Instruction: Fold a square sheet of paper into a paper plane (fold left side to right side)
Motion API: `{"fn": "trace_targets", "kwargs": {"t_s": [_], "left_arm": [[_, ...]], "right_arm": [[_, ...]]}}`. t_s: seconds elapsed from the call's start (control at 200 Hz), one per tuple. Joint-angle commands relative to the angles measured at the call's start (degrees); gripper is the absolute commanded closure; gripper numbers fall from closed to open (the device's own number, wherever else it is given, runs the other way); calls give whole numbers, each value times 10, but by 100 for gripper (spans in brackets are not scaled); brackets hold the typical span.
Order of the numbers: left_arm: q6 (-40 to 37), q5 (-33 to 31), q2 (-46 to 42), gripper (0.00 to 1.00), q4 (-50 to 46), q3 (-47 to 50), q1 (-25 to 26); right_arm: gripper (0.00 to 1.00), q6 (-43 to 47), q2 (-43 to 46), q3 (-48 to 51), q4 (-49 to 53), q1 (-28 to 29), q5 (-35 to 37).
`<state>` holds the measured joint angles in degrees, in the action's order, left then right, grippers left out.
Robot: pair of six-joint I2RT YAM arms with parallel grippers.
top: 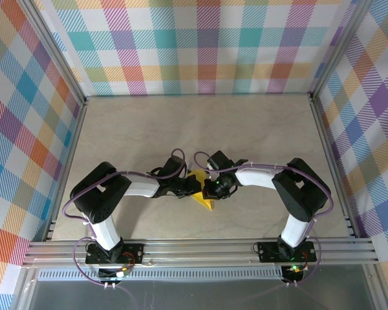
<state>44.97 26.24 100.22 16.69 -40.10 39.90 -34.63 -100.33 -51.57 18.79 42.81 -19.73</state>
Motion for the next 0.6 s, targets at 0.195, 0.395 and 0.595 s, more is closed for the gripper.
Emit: {"fn": "trace_targets", "kwargs": {"t_s": [0.195, 0.395, 0.595], "left_arm": [[4, -51, 14, 100, -57, -8, 3], [4, -54, 14, 100, -61, -14, -10], [-3, -50, 22, 100, -61, -26, -25]], "right_arm": [[100, 15, -62, 34, 107, 16, 66], [100, 18, -64, 31, 117, 16, 70], [100, 21, -66, 28, 129, 17, 64]]}}
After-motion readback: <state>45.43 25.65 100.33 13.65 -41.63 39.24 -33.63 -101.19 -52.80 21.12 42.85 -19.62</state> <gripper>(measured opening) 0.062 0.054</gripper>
